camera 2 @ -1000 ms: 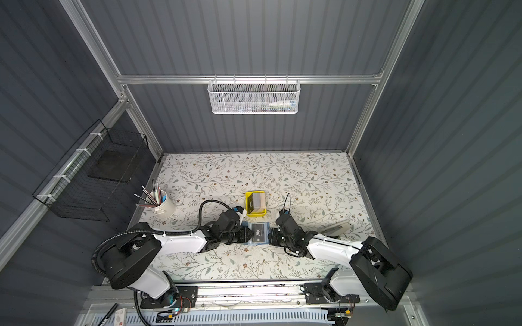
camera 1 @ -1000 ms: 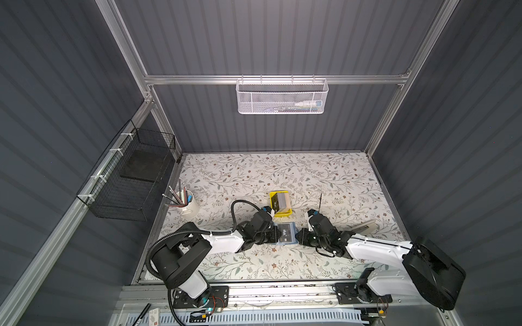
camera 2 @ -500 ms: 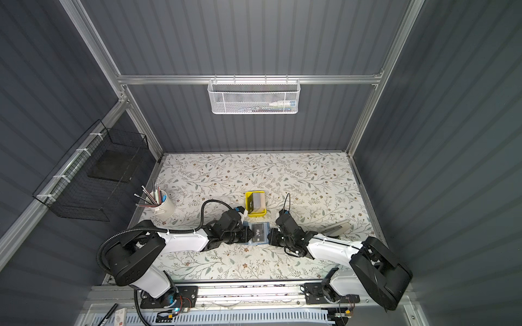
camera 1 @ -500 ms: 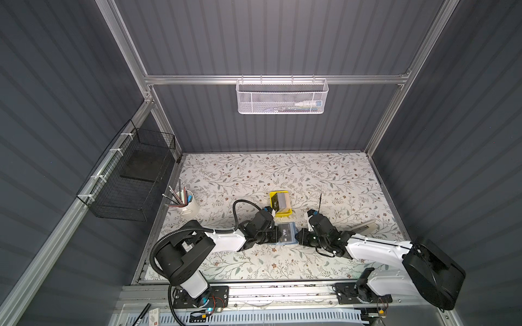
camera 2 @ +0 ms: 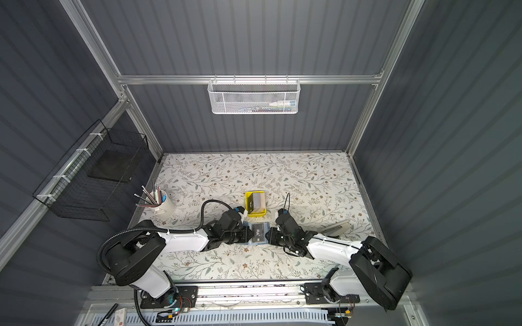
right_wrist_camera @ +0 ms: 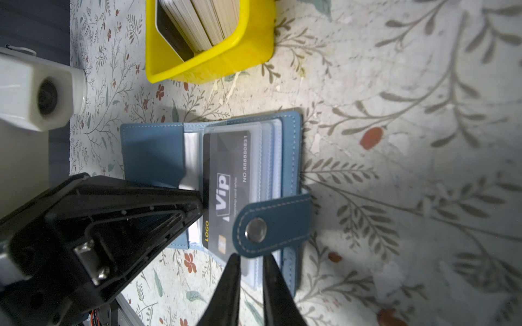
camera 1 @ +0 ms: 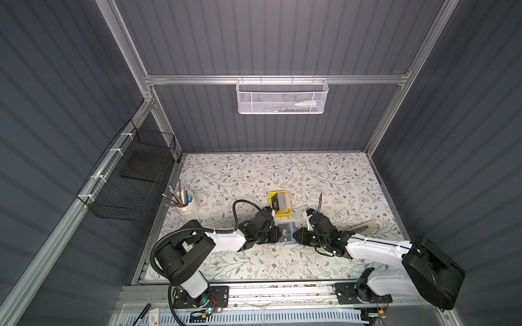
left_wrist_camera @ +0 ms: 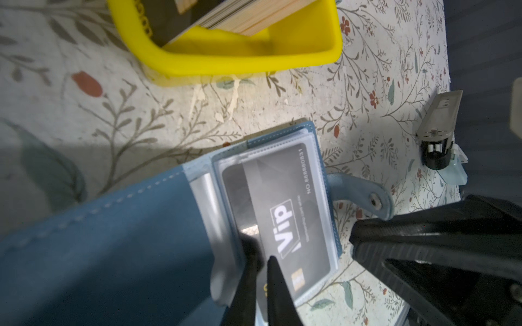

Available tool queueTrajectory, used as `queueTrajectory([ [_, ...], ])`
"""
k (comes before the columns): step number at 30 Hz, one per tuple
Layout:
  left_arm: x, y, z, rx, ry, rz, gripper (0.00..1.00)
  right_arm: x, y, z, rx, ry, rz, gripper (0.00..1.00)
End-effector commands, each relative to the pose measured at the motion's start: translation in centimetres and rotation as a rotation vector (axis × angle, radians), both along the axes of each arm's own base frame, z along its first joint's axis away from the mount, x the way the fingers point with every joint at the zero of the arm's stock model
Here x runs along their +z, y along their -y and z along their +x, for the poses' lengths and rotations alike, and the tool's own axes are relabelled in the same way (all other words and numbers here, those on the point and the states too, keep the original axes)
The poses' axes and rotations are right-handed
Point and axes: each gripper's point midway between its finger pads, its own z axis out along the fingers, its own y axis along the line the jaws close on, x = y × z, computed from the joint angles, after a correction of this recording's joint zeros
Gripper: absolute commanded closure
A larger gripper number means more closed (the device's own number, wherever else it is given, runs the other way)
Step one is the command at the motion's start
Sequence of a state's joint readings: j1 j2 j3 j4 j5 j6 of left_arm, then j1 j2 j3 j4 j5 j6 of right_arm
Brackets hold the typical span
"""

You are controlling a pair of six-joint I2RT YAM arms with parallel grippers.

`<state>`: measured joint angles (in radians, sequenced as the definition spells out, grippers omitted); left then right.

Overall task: Insert credit cards into a card holder
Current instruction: Flip over the card slot on the card holder.

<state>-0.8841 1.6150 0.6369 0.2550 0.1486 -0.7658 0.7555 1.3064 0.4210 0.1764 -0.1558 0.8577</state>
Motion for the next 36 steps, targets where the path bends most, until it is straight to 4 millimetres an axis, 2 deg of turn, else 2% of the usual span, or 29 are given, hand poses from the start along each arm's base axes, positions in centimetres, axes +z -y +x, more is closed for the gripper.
queueTrajectory([
  [1,-0.81,-0.31,-0.27,-0.003,-0.01,0.037,0.89,0.29,-0.81,0.2,0.008,-0.004,0.023,0.8],
  [36,-1.08,-0.45,-0.49,0.006,-0.016,0.023,0.89,-0.62,-1.31,0.26,0.016,-0.032,0.022,0.8],
])
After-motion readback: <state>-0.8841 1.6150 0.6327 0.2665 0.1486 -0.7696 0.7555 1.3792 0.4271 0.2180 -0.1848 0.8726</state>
